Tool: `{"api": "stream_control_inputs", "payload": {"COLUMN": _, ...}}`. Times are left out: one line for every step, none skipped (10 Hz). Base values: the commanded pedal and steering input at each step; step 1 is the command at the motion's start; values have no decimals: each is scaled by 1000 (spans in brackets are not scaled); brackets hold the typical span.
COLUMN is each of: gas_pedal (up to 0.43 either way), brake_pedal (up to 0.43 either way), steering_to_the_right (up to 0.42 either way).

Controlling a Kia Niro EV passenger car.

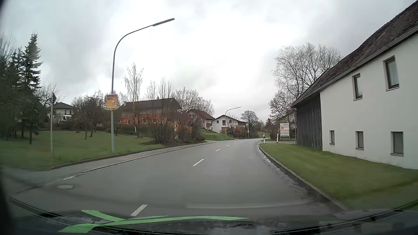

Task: Follow the waypoints while adhering to traffic rules and regulations

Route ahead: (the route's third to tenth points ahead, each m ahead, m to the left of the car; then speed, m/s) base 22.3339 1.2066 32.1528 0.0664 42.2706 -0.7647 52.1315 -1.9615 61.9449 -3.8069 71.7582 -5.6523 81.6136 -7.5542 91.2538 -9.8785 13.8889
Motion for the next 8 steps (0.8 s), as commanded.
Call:
{"api": "stream_control_inputs", "payload": {"gas_pedal": 79, "brake_pedal": 0, "steering_to_the_right": 16}}
{"api": "stream_control_inputs", "payload": {"gas_pedal": 79, "brake_pedal": 0, "steering_to_the_right": 15}}
{"api": "stream_control_inputs", "payload": {"gas_pedal": 87, "brake_pedal": 0, "steering_to_the_right": 15}}
{"api": "stream_control_inputs", "payload": {"gas_pedal": 87, "brake_pedal": 0, "steering_to_the_right": 15}}
{"api": "stream_control_inputs", "payload": {"gas_pedal": 98, "brake_pedal": 0, "steering_to_the_right": 16}}
{"api": "stream_control_inputs", "payload": {"gas_pedal": 98, "brake_pedal": 0, "steering_to_the_right": 16}}
{"api": "stream_control_inputs", "payload": {"gas_pedal": 98, "brake_pedal": 0, "steering_to_the_right": 16}}
{"api": "stream_control_inputs", "payload": {"gas_pedal": 98, "brake_pedal": 0, "steering_to_the_right": 16}}
